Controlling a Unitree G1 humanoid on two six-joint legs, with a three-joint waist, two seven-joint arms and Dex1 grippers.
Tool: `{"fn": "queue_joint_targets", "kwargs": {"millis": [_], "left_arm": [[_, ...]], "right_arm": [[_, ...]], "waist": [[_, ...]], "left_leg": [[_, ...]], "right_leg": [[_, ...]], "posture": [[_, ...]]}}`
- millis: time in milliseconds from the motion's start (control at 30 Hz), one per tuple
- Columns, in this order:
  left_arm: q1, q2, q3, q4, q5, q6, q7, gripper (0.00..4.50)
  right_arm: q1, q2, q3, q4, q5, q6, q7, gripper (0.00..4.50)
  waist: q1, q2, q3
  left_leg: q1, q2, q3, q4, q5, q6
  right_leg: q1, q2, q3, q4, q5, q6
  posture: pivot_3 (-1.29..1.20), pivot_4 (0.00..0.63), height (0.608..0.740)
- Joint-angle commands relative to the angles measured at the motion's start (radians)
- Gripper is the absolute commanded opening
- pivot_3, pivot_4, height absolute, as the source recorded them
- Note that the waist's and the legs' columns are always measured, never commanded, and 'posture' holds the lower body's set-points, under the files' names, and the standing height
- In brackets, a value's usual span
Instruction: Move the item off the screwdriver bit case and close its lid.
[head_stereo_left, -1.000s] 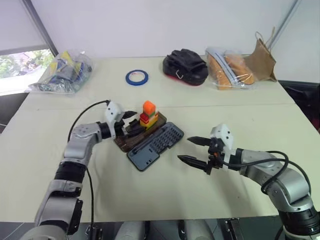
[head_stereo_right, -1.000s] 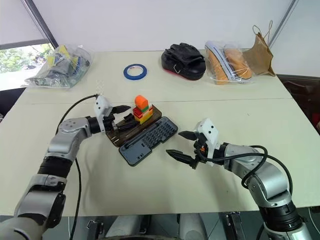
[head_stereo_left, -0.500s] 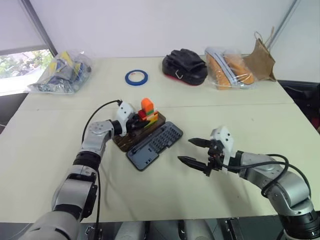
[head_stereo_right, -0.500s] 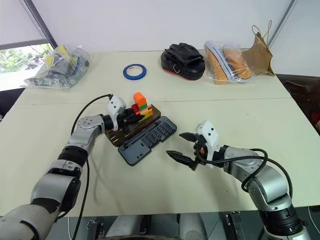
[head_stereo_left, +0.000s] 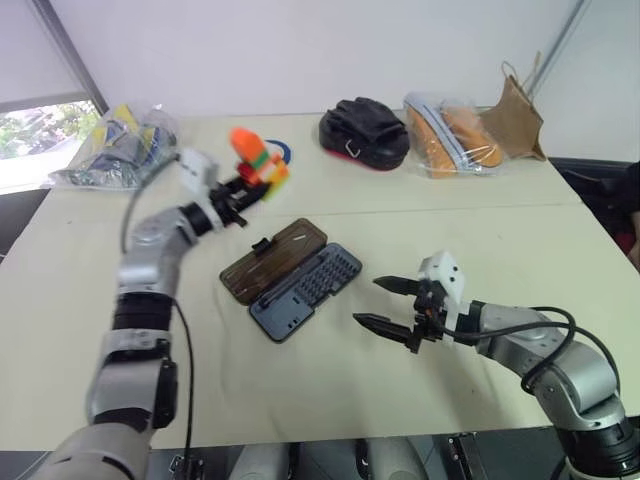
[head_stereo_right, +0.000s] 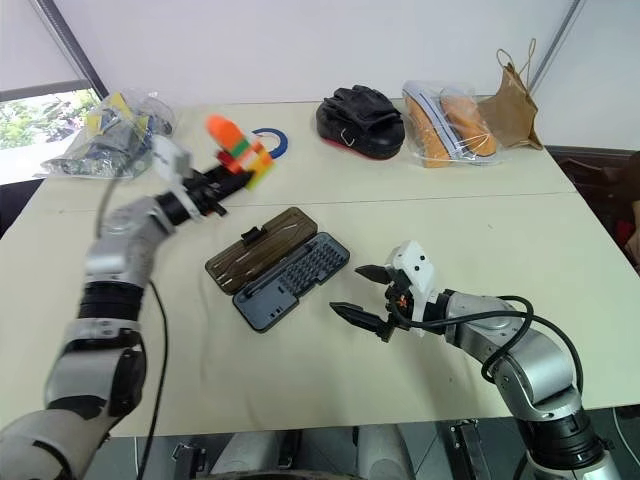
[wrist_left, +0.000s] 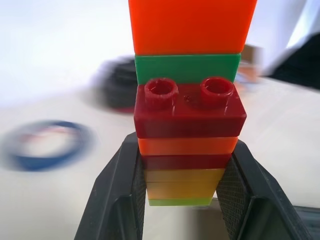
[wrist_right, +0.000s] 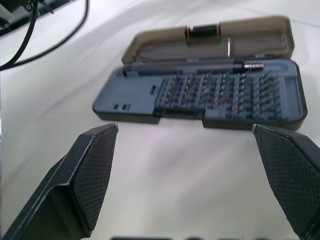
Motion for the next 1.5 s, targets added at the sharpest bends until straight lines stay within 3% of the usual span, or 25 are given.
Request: {"fn": "queue_joint_targets", "kwargs": {"millis": [33, 233, 467, 733, 800, 833, 933, 967, 1100, 1233, 1367, 1500], "left_arm": [[0.059, 0.071, 0.082, 0.014, 0.056, -0.033, 0.135, 1.33], [0.167, 0.133, 0.146, 0.101, 0.084, -0.131, 0.205, 1.33], [0.311, 0.135, 0.247, 0.108, 0.134, -0.21, 0.449, 1.33], [0.278, 0.098, 0.21, 0.185, 0.122, -0.284, 0.415, 1.33], [0.259, 0.096, 0.208, 0.211, 0.112, -0.289, 0.403, 2.36], [0.25, 0.097, 0.207, 0.224, 0.107, -0.291, 0.392, 2.63], [0.23, 0.105, 0.205, 0.267, 0.112, -0.305, 0.385, 4.27], [0.226, 0.108, 0.207, 0.28, 0.112, -0.309, 0.386, 4.48], [0.218, 0.112, 0.224, 0.297, 0.092, -0.321, 0.379, 4.48], [0.28, 0.126, 0.271, 0.143, 0.001, -0.27, 0.309, 4.48], [0.539, 0.199, 0.381, -0.241, -0.205, 0.007, 0.18, 4.48], [0.857, 0.266, 0.492, -0.448, -0.364, 0.275, 0.053, 4.48]], "right_arm": [[-0.064, 0.038, -0.001, -0.013, 0.047, 0.002, -0.003, 4.5], [-0.119, 0.048, 0.047, 0.05, 0.009, -0.016, 0.031, 4.5], [-0.12, 0.046, 0.052, 0.078, -0.004, -0.031, 0.053, 4.5], [-0.132, 0.052, 0.065, 0.106, -0.025, -0.039, 0.068, 4.5], [-0.133, 0.047, 0.065, 0.109, -0.031, -0.043, 0.07, 4.5], [-0.131, 0.045, 0.063, 0.109, -0.032, -0.043, 0.07, 4.5], [-0.121, 0.044, 0.057, 0.098, -0.031, -0.04, 0.064, 4.5], [-0.118, 0.044, 0.057, 0.095, -0.032, -0.039, 0.062, 4.5], [-0.111, 0.043, 0.056, 0.089, -0.035, -0.039, 0.057, 4.5], [-0.1, 0.032, 0.046, 0.089, -0.04, -0.043, 0.057, 4.5], [-0.085, 0.008, 0.04, 0.098, -0.048, -0.051, 0.071, 4.5], [-0.083, 0.001, 0.044, 0.119, -0.062, -0.063, 0.081, 4.5]], "waist": [[0.002, 0.0, 0.0], [0.023, -0.002, 0.0], [0.03, -0.003, 0.0], [0.031, -0.004, -0.001], [0.029, -0.004, -0.001], [0.028, -0.004, -0.001], [0.026, -0.004, -0.001], [0.026, -0.004, -0.001], [0.027, -0.004, -0.001], [0.026, -0.004, -0.001], [0.005, -0.004, -0.001], [-0.016, -0.002, -0.001]], "left_leg": [[0.0, 0.0, 0.0, 0.0, 0.0, 0.0], [-0.002, -0.001, -0.002, 0.001, 0.0, 0.0], [-0.003, -0.002, -0.001, 0.001, 0.0, 0.0], [-0.002, -0.003, -0.001, 0.001, 0.0, 0.0], [-0.002, -0.003, -0.001, 0.001, 0.0, 0.0], [-0.002, -0.002, -0.001, 0.001, 0.0, 0.0], [-0.002, -0.002, -0.001, 0.001, 0.0, 0.0], [-0.002, -0.002, -0.001, 0.001, 0.0, 0.0], [-0.002, -0.002, -0.001, 0.001, 0.0, 0.0], [-0.002, -0.002, -0.001, 0.001, 0.0, 0.0], [-0.003, -0.002, -0.001, 0.0, 0.0, 0.0], [-0.002, -0.001, 0.001, -0.002, -0.001, 0.0]], "right_leg": [[0.0, 0.0, 0.0, 0.0, 0.0, 0.0], [0.0, -0.001, -0.002, -0.001, 0.0, 0.0], [-0.001, -0.003, -0.001, -0.001, 0.0, 0.0], [0.0, -0.004, -0.003, -0.001, 0.0, 0.0], [0.0, -0.004, -0.003, 0.0, 0.0, 0.0], [0.0, -0.004, -0.003, 0.0, 0.0, 0.0], [0.0, -0.003, -0.003, 0.0, 0.0, 0.0], [0.0, -0.003, -0.003, 0.0, 0.0, 0.0], [0.0, -0.003, -0.003, 0.0, 0.0, 0.0], [0.0, -0.004, -0.003, 0.0, 0.0, 0.0], [-0.001, -0.005, -0.002, 0.0, 0.0, 0.0], [-0.002, -0.005, 0.002, -0.001, 0.0, -0.001]], "posture": [[0.0, 0.15, 0.74], [0.0, 0.15, 0.74], [0.0, 0.15, 0.74], [0.0, 0.15, 0.74], [0.0, 0.15, 0.74], [0.0, 0.15, 0.74], [0.0, 0.15, 0.74], [0.0, 0.15, 0.74], [0.0, 0.15, 0.74], [0.0, 0.15, 0.74], [0.0, 0.15, 0.74], [0.0, 0.15, 0.74]]}}
